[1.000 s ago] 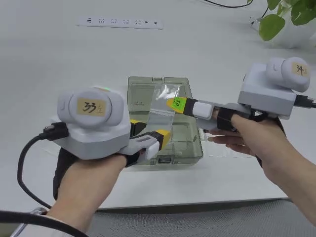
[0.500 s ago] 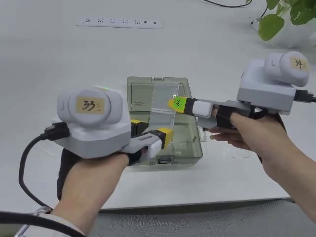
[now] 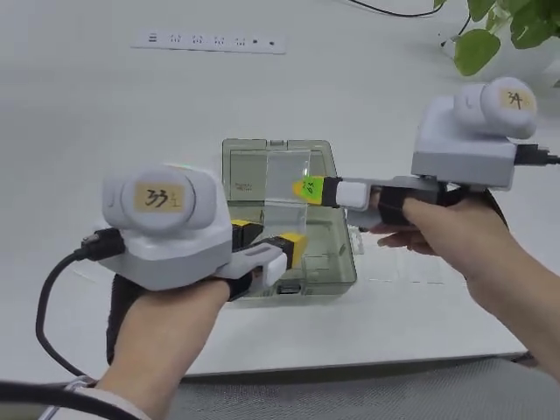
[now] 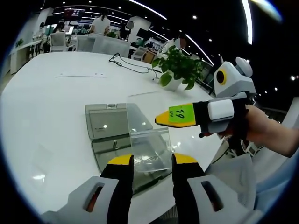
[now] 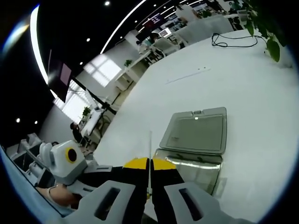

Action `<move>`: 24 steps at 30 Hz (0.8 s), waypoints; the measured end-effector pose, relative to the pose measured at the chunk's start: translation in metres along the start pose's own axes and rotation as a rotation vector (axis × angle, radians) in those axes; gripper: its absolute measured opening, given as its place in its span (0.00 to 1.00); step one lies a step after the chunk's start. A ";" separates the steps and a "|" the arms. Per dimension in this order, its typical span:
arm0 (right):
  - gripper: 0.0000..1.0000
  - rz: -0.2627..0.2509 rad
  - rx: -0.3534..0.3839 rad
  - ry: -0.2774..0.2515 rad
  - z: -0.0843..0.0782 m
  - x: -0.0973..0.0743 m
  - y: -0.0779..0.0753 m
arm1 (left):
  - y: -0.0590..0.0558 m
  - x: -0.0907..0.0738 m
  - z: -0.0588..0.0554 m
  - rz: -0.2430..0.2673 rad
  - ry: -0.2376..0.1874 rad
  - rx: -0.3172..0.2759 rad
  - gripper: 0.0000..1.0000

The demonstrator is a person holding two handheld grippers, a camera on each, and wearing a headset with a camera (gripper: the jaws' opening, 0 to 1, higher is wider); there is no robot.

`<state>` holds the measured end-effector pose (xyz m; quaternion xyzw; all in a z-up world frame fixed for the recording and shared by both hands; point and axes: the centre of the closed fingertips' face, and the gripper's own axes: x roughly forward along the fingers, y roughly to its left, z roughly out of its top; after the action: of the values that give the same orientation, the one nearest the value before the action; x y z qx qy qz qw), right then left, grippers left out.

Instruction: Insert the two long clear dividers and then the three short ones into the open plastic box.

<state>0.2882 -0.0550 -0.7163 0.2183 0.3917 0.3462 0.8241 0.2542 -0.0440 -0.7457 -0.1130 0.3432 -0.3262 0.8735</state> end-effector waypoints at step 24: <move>0.02 -0.080 0.074 0.073 0.001 -0.010 -0.012 | 0.026 -0.016 -0.008 -0.021 0.018 0.333 0.69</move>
<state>0.2894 -0.0711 -0.7183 0.2198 0.4425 0.3058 0.8138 0.2529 -0.0137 -0.7542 0.0326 0.2911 -0.3885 0.8737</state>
